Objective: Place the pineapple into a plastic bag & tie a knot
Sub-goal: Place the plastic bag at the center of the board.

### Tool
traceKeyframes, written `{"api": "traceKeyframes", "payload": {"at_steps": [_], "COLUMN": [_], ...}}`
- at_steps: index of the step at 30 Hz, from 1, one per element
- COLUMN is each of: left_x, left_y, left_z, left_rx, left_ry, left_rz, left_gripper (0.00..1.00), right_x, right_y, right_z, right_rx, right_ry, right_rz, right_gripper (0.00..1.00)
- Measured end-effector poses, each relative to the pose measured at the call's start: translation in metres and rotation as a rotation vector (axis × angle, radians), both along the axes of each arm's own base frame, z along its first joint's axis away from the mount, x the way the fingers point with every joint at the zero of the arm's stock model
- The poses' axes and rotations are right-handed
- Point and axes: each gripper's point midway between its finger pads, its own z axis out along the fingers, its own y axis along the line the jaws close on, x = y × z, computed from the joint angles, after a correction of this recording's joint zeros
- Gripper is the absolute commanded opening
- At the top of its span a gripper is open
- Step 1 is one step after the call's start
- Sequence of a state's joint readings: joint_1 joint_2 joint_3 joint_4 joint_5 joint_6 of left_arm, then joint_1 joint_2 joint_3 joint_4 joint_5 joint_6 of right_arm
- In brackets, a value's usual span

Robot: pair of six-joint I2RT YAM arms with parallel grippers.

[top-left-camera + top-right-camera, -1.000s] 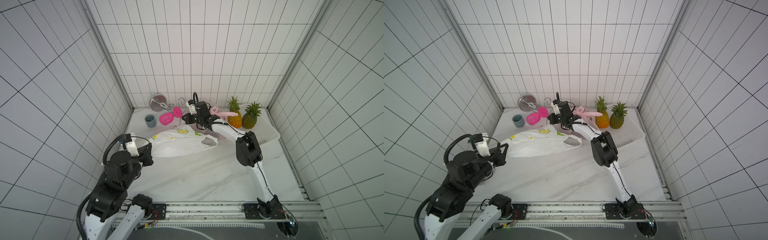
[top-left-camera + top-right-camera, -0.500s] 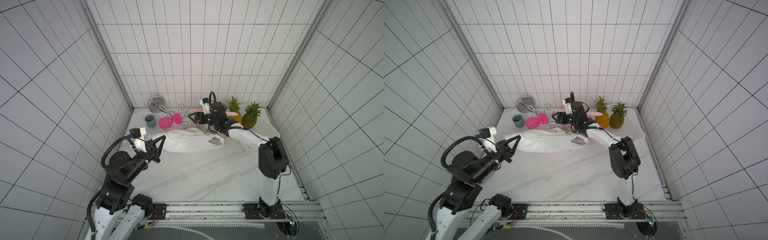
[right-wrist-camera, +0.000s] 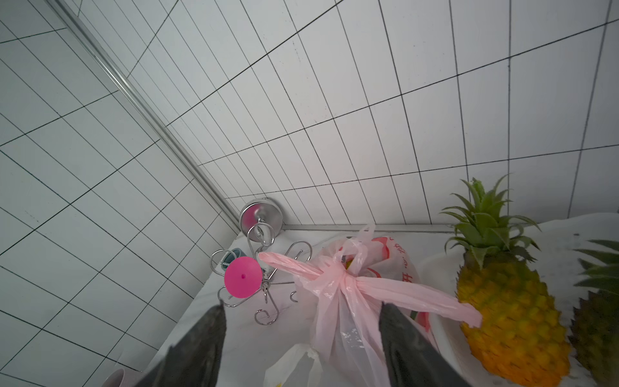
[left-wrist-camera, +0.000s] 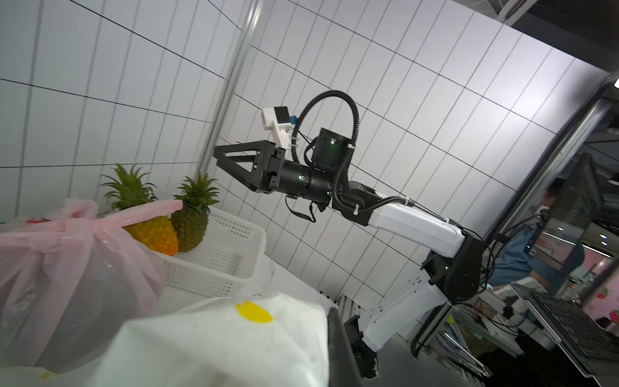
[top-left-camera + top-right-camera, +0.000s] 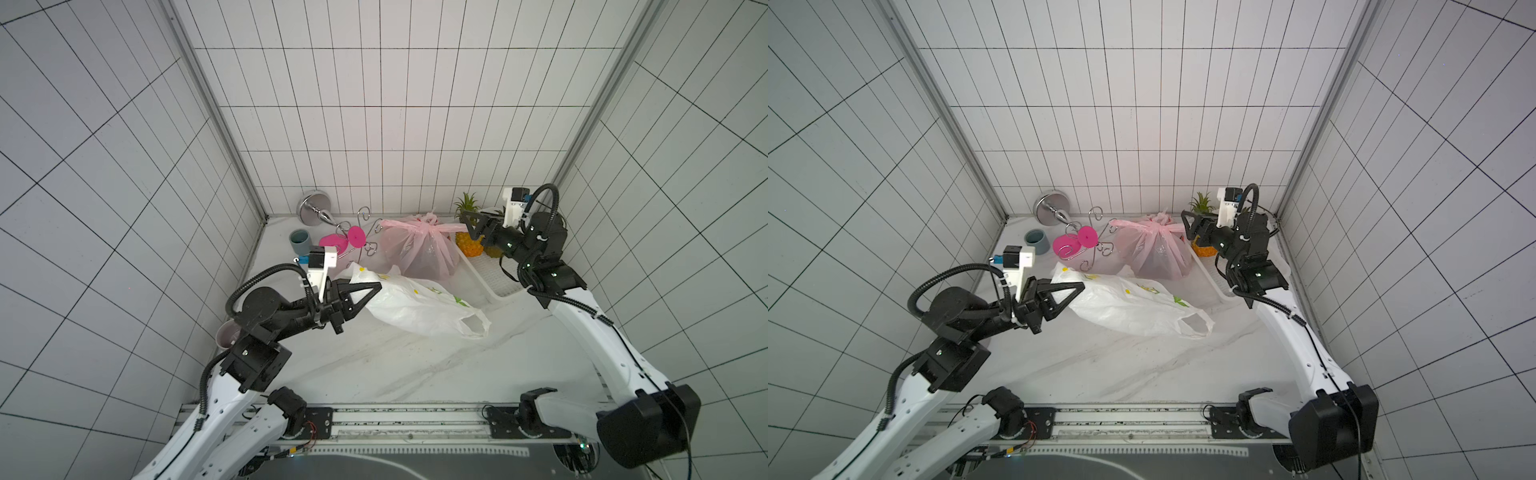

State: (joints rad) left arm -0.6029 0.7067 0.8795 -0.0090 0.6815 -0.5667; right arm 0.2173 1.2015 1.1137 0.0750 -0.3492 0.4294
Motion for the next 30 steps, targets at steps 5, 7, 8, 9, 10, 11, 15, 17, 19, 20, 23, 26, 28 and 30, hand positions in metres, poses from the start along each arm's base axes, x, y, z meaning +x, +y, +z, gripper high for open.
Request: {"api": "traceKeyframes", "payload": {"at_steps": [5,7,8,9,10,11,15,17,19,20,23,26,28,30], "left_x": [-0.003,0.011,0.019,0.028,0.034,0.04,0.053,0.061,0.072,0.076,0.086,0.085,0.082,0.082], "left_y": [-0.023,-0.03,-0.033,-0.036,-0.037,-0.035,-0.017,-0.005,0.016,0.027,0.061,0.092,0.108,0.115], "left_z": [-0.01,-0.039,-0.061,-0.089,-0.115,-0.138,-0.212,-0.232,-0.256,-0.267,-0.301,-0.323,-0.323,-0.308], "left_rx": [0.04,0.082,0.115,0.159,0.202,0.242,0.396,0.457,0.53,0.565,0.66,0.757,0.8,0.782], "left_ry": [-0.024,0.022,0.062,0.116,0.167,0.214,0.367,0.424,0.5,0.534,0.631,0.707,0.727,0.716], "left_rz": [-0.048,-0.019,0.0,0.027,0.049,0.079,0.219,0.307,0.444,0.499,0.662,0.792,0.863,0.909], "left_gripper": [0.0,0.0,0.0,0.0,0.0,0.0,0.0,0.0,0.08,0.23,0.69,0.76,0.76,0.8], "right_x": [0.002,-0.001,-0.005,-0.008,-0.011,-0.013,-0.017,-0.018,-0.016,-0.015,-0.012,-0.012,-0.013,-0.013], "right_y": [-0.019,-0.023,-0.024,-0.026,-0.027,-0.027,-0.028,-0.028,-0.028,-0.028,-0.028,-0.026,-0.024,-0.022], "right_z": [-0.029,-0.044,-0.052,-0.058,-0.064,-0.069,-0.094,-0.107,-0.123,-0.128,-0.147,-0.154,-0.154,-0.152], "right_rx": [-0.015,-0.021,-0.023,-0.026,-0.028,-0.029,-0.038,-0.041,-0.046,-0.047,-0.052,-0.052,-0.048,-0.041], "right_ry": [0.073,0.106,0.121,0.132,0.145,0.153,0.201,0.227,0.259,0.272,0.314,0.333,0.331,0.325], "right_rz": [-0.046,-0.054,-0.057,-0.059,-0.06,-0.061,-0.059,-0.059,-0.059,-0.059,-0.057,-0.045,-0.036,-0.022], "right_gripper": [0.71,0.71,0.72,0.72,0.72,0.72,0.71,0.71,0.7,0.7,0.69,0.67,0.67,0.66]}}
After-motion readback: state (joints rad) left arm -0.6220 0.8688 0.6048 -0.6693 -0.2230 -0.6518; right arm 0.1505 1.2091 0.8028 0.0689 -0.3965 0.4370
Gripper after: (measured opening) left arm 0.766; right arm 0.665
